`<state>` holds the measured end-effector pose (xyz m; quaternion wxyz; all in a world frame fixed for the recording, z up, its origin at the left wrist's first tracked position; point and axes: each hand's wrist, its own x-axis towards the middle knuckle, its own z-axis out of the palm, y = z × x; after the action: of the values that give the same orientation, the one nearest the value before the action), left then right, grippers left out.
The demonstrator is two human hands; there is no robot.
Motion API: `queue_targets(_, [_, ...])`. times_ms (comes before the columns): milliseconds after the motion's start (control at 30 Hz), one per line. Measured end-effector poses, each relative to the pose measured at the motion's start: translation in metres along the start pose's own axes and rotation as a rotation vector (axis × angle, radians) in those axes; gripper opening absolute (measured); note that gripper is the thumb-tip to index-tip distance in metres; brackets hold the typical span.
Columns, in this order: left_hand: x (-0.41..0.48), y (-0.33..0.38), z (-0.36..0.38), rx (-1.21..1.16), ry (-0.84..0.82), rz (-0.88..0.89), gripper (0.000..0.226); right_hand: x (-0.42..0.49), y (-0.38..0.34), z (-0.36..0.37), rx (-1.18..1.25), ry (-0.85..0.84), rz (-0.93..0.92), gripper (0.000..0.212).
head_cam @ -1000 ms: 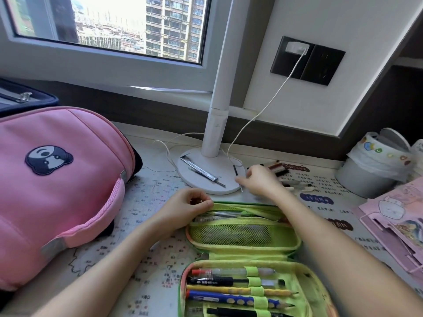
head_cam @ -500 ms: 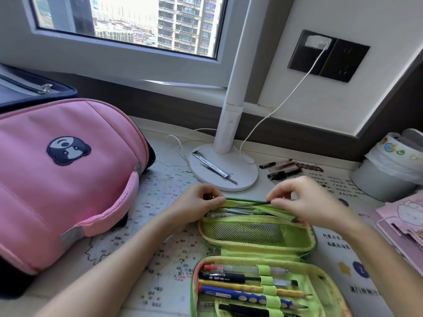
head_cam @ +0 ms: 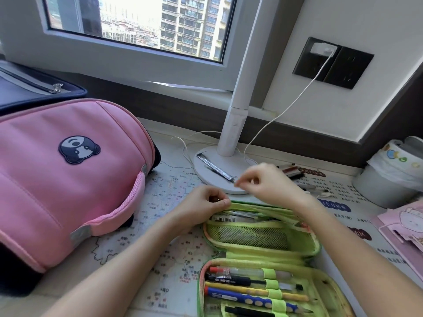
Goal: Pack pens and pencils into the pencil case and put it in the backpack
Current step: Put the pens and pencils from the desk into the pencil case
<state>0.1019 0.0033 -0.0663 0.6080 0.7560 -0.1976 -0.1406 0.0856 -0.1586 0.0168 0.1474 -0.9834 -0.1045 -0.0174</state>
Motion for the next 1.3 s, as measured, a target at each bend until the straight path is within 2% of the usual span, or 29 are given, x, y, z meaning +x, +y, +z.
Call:
queue_targets(67, [0.001, -0.001, -0.001, 0.007, 0.002, 0.005, 0.009, 0.032, -0.001, 0.008, 0.003, 0.119, 0.089, 0.017])
queue_targets(100, [0.001, -0.001, -0.001, 0.011, 0.001, 0.008, 0.009, 0.047, -0.002, 0.015, -0.049, 0.124, 0.124, 0.021])
queue_targets(167, [0.001, -0.001, -0.002, 0.012, -0.007, 0.006, 0.009, 0.071, -0.003, 0.031, -0.167, 0.071, 0.187, 0.030])
queue_targets(267, [0.001, -0.001, -0.001, 0.003, -0.008, 0.007, 0.007, 0.089, -0.002, 0.046, -0.214, 0.007, 0.213, 0.026])
queue_targets(400, [0.001, -0.001, -0.002, 0.002, -0.007, -0.004, 0.008, 0.091, -0.005, 0.048, -0.436, -0.096, 0.135, 0.029])
queue_targets(500, [-0.001, 0.002, -0.002, -0.003, -0.009, -0.012, 0.007, 0.083, -0.001, 0.041, -0.454, -0.136, 0.103, 0.035])
queue_targets(567, [-0.003, 0.003, -0.002, -0.008, -0.005, -0.022, 0.006, 0.077, 0.005, 0.032, -0.320, -0.115, 0.139, 0.033])
queue_targets(633, [-0.003, 0.004, -0.003, -0.003, 0.000, -0.032, 0.006, 0.061, 0.009, 0.016, -0.085, 0.001, 0.148, 0.027])
queue_targets(700, [-0.003, 0.005, -0.001, 0.007, 0.008, -0.042, 0.007, 0.031, 0.009, -0.002, 0.172, 0.119, 0.075, 0.020])
queue_targets(767, [-0.004, 0.006, 0.001, 0.001, 0.023, -0.046, 0.008, -0.008, 0.005, -0.012, 0.385, 0.157, -0.002, 0.013])
queue_targets(833, [-0.004, 0.006, 0.004, -0.032, 0.038, -0.047, 0.008, -0.038, 0.005, -0.004, 0.415, 0.186, -0.069, 0.009])
queue_targets(933, [-0.005, 0.006, 0.005, -0.062, 0.051, -0.055, 0.007, -0.054, 0.014, 0.027, 0.059, 0.358, -0.207, 0.008])
queue_targets(1000, [-0.006, 0.007, 0.005, -0.076, 0.059, -0.057, 0.007, -0.055, 0.022, 0.041, -0.236, 0.384, -0.268, 0.005])
queue_targets(1100, [-0.006, 0.008, 0.004, -0.080, 0.043, -0.061, 0.007, -0.056, 0.035, 0.045, -0.547, 0.277, -0.186, 0.011])
queue_targets(1167, [-0.006, 0.008, 0.004, -0.062, 0.036, -0.062, 0.010, -0.055, 0.039, 0.042, -0.705, 0.125, -0.103, 0.012])
queue_targets(1233, [-0.006, 0.007, 0.004, -0.064, 0.036, -0.068, 0.009, -0.052, 0.039, 0.037, -0.764, -0.021, -0.069, 0.015])
queue_targets(1300, [-0.007, 0.007, 0.005, -0.069, 0.031, -0.066, 0.009, -0.049, 0.036, 0.031, -0.725, -0.063, -0.064, 0.012])
